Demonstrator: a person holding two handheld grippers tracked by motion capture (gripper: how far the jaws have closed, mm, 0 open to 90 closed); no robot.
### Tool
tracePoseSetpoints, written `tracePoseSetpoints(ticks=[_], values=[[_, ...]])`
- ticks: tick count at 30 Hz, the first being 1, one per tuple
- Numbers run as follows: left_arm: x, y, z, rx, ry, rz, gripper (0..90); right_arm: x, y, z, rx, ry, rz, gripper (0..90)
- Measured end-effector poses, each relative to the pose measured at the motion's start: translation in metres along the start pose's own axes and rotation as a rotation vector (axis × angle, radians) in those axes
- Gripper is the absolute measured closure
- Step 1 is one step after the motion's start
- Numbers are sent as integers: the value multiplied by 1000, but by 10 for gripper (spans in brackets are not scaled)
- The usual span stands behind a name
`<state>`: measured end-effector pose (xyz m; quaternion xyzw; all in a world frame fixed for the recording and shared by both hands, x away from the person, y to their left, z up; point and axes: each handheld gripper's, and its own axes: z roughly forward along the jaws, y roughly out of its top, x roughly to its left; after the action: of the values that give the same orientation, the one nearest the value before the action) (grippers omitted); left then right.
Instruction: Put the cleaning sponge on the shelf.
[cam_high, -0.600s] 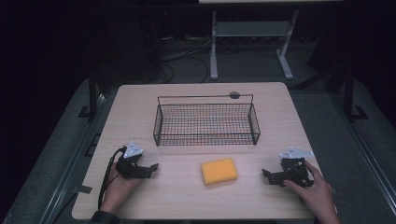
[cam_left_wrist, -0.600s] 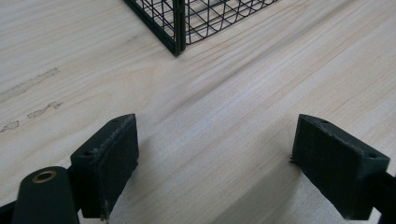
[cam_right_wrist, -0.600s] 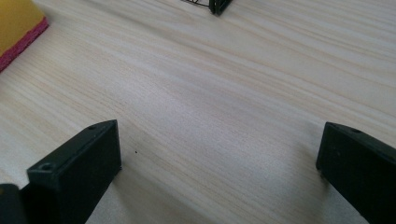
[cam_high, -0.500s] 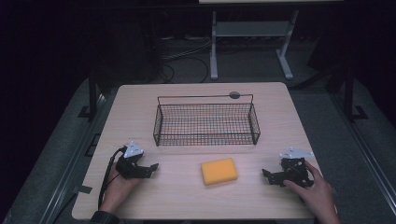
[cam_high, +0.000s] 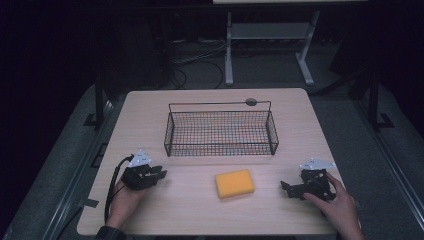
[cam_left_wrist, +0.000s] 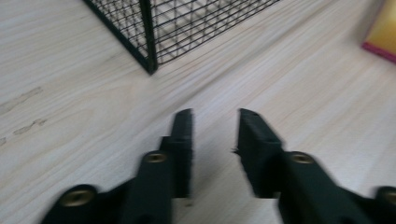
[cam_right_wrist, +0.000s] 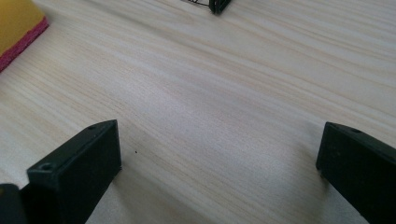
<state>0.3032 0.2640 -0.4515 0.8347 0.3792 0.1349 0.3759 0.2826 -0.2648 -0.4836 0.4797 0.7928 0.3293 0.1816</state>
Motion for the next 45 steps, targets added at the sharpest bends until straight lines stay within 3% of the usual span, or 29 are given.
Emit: tracePoseSetpoints(ticks=[4, 10, 20, 34, 45], values=[[-3, 6, -3, -14, -48, -1, 896, 0, 0, 0, 0, 0, 0, 0], [-15, 17, 0, -14, -106, 22, 899, 0, 0, 0, 1, 1, -1, 0], [-35, 34, 12, -26, -166, 72, 899, 0, 0, 0, 1, 0, -1, 0], [-51, 48, 29, -22, -229, 100, 899, 0, 0, 0, 0, 0, -1, 0], [-65, 61, 43, -8, -257, 158, 899, 0, 0, 0, 1, 0, -1, 0]])
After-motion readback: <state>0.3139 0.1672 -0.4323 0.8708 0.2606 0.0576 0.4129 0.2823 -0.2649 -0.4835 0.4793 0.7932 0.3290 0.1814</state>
